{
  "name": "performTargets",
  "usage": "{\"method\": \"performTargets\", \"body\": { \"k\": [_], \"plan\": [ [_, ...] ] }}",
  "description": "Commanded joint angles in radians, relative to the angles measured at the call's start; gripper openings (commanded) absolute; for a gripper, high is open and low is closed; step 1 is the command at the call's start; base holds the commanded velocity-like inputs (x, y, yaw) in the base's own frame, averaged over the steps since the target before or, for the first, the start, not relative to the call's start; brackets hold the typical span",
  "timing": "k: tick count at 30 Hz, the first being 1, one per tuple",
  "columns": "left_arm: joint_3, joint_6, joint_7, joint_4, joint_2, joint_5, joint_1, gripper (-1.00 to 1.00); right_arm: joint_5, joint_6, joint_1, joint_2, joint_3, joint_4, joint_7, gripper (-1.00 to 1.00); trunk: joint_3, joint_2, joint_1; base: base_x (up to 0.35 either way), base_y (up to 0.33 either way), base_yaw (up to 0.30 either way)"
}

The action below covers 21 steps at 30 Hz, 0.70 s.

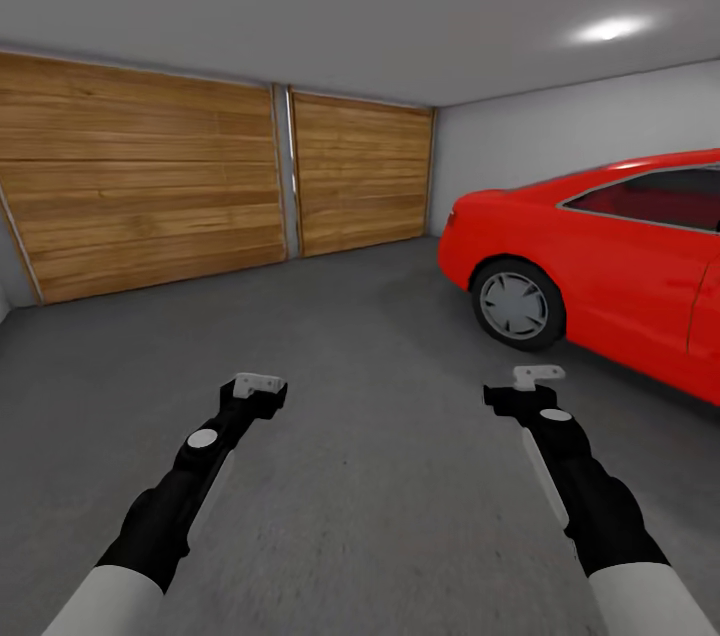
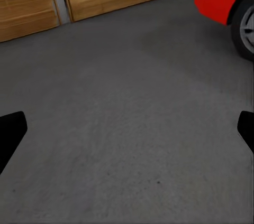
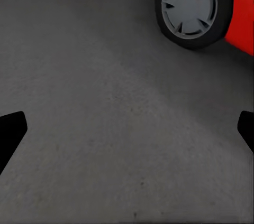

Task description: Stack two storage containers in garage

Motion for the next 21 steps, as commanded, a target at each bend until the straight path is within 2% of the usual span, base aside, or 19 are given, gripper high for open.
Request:
{"method": "performTargets", "body": {
  "k": [1,11,21],
  "plan": [
    [-0.001,0.006,-0.001,-0.002,0.001,0.001,0.000,1.00,0.001,0.005,-0.001,0.000,0.001,-0.001,-0.003,1.00,0.000,-0.001,0.000,0.000,0.000,-0.259],
    [-0.004,0.005,-0.001,-0.002,0.001,0.000,0.000,1.00,0.002,0.005,-0.001,0.000,0.002,-0.001,-0.003,1.00,0.007,-0.001,0.000,0.000,0.000,-0.259],
    [-0.004,0.007,-0.002,-0.001,0.001,-0.004,0.000,1.00,0.003,0.005,-0.001,0.000,0.002,-0.001,-0.003,1.00,0.046,0.069,-0.038,0.000,0.000,-0.257]
  ]
}}
